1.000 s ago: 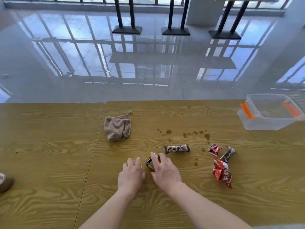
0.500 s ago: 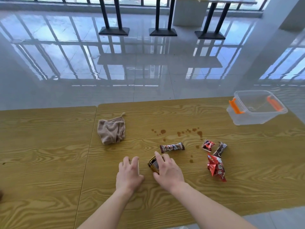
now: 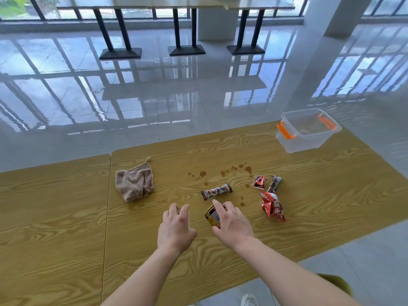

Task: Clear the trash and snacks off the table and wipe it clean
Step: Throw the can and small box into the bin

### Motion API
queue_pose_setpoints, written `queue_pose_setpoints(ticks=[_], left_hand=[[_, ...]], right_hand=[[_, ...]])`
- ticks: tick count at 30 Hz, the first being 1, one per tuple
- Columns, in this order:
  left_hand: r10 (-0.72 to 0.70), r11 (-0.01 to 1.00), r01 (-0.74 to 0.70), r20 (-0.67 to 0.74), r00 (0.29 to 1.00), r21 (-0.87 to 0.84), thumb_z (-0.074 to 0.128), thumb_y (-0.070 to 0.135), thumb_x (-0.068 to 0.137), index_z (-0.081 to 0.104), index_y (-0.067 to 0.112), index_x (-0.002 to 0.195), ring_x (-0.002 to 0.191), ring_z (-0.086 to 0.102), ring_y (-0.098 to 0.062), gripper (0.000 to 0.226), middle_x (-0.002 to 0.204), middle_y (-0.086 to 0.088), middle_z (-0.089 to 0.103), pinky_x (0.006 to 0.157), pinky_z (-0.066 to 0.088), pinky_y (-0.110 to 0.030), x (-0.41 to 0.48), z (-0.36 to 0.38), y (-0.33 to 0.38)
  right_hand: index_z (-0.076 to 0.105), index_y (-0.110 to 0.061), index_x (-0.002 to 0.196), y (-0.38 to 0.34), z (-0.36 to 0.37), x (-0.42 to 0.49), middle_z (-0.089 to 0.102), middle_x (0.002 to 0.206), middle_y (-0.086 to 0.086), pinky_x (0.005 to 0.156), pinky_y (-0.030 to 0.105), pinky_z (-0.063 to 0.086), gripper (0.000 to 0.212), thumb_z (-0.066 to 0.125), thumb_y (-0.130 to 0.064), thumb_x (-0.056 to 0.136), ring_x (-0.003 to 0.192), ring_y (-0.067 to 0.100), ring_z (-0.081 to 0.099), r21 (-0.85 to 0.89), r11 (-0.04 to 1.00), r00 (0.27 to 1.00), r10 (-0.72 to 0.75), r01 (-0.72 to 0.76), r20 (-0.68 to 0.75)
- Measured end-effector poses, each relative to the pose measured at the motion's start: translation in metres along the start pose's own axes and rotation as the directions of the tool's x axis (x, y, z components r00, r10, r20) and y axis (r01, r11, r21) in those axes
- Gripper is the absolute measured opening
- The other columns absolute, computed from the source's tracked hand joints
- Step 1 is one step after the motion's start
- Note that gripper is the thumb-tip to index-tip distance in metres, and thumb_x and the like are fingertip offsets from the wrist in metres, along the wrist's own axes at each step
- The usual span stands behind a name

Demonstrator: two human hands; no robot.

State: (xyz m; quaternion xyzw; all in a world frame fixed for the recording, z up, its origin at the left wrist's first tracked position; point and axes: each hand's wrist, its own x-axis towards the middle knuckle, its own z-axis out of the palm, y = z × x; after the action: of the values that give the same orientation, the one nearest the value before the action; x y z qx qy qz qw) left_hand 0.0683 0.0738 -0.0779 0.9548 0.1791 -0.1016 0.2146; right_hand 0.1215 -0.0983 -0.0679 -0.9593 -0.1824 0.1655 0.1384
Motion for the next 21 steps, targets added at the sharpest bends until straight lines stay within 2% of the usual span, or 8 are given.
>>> queue_pose_setpoints(ticks=[3,8,12,17,21], left_hand=[[0.068,0.998,-0.068,0.008,0.998,0.013,0.058,0.026,0.074,0.039,0.03,0.14,0.124,0.039,-0.028,0.069,0.144,-0.006,0.036,0.085,0.049,-0.037,-0.002,-0.001,0.013],[0.143,0.99,-0.143,0.015,0.99,0.018,0.056,0.026,0.075,0.042,0.03,0.135,0.117,0.042,-0.026,0.063,0.136,-0.003,0.039,0.081,0.048,-0.036,-0.017,0.0,0.018],[0.209,0.977,-0.21,0.033,0.977,0.037,0.057,0.027,0.075,0.04,0.029,0.14,0.119,0.043,-0.026,0.067,0.139,-0.003,0.037,0.081,0.047,-0.034,-0.024,0.001,0.025],[0.307,0.95,-0.31,0.056,0.95,0.045,0.057,0.028,0.076,0.038,0.027,0.144,0.124,0.043,-0.028,0.071,0.145,-0.007,0.036,0.087,0.052,-0.038,-0.034,0.004,0.061],[0.39,0.918,-0.392,0.055,0.919,0.052,0.058,0.026,0.077,0.039,0.027,0.143,0.12,0.046,-0.027,0.069,0.14,-0.007,0.04,0.084,0.053,-0.035,-0.053,0.015,0.097]], right_hand=[[0.019,-0.03,0.152,0.005,-0.005,-0.009,0.04,0.14,0.004,0.093,0.038,0.047,0.077,0.061,-0.038,0.089,0.117,0.025,0.046,0.019,0.999,0.999,0.037,-0.036,-0.037],[0.017,-0.028,0.153,0.009,-0.001,-0.036,0.038,0.142,0.006,0.098,0.037,0.043,0.079,0.062,-0.04,0.09,0.122,0.027,0.044,0.034,0.995,0.994,0.092,-0.09,-0.055],[0.019,-0.028,0.152,0.017,0.001,-0.053,0.04,0.139,0.006,0.094,0.037,0.046,0.079,0.064,-0.041,0.088,0.118,0.026,0.047,0.066,0.987,0.983,0.155,-0.148,-0.102],[0.021,-0.029,0.151,0.043,-0.012,-0.083,0.04,0.14,0.005,0.093,0.037,0.045,0.077,0.063,-0.04,0.087,0.119,0.027,0.047,0.103,0.967,0.954,0.247,-0.232,-0.169],[0.02,-0.03,0.15,0.072,-0.02,-0.116,0.04,0.142,0.006,0.093,0.039,0.047,0.076,0.062,-0.04,0.088,0.121,0.027,0.047,0.131,0.95,0.93,0.307,-0.285,-0.204]])
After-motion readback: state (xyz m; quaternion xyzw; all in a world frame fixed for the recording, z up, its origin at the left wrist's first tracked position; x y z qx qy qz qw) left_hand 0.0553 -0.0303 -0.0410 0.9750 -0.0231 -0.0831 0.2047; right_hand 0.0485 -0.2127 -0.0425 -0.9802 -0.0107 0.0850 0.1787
